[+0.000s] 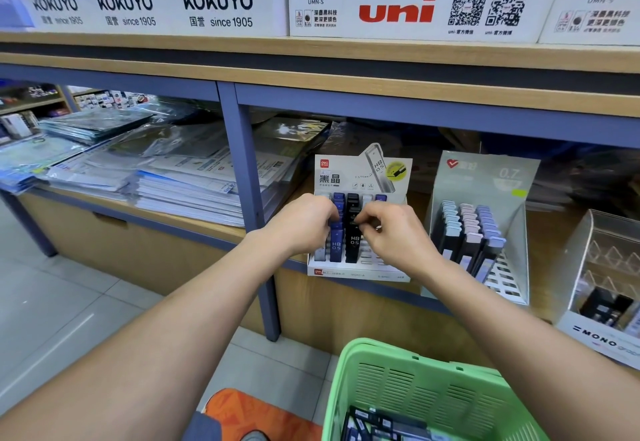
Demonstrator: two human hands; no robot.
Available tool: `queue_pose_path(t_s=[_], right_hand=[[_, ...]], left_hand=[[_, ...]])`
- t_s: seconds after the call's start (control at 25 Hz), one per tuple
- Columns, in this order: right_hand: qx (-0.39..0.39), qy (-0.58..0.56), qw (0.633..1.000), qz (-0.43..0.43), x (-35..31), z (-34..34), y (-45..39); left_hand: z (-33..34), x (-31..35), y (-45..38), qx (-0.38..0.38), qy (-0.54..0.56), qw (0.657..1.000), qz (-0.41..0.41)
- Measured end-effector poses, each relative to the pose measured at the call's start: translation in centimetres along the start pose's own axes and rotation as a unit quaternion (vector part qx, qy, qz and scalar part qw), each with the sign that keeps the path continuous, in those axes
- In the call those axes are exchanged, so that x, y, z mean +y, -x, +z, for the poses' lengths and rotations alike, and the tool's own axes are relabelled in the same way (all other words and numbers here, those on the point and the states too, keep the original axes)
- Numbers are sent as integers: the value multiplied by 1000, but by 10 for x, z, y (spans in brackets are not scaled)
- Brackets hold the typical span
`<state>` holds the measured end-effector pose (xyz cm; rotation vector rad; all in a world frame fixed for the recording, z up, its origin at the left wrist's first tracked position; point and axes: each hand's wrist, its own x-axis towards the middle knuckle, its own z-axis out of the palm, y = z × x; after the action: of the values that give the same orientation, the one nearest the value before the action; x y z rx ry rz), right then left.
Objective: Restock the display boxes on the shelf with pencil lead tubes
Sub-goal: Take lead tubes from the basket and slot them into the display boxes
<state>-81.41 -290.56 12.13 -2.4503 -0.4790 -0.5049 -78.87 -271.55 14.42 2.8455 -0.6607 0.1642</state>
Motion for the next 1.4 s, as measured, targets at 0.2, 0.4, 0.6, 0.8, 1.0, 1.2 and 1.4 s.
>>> queue_pose_path(t_s=[0.2, 0.4, 0.6, 0.8, 1.0, 1.2, 1.4], right_hand=[[-36, 40, 999, 2, 1, 3, 6], [-34, 36, 999, 7, 3, 5, 9], [92, -15, 995, 38, 15, -6, 47], [-30, 27, 996, 84, 37, 22, 144], [-335, 38, 917, 215, 98, 51, 230], [-376, 65, 860, 338, 150, 75, 289], [-402, 73, 835, 368, 173, 100, 320]], left_hand=[[-2, 1, 0, 5, 3, 1000, -6], [-3, 4, 1, -5, 3, 1000, -10], [-20, 18, 6, 28, 17, 999, -14], [4, 88, 34, -33, 92, 992, 82], [123, 139, 53, -308, -19, 944, 115], [212, 143, 62, -417, -60, 904, 66], [297, 146, 88, -426, 8, 904, -30]])
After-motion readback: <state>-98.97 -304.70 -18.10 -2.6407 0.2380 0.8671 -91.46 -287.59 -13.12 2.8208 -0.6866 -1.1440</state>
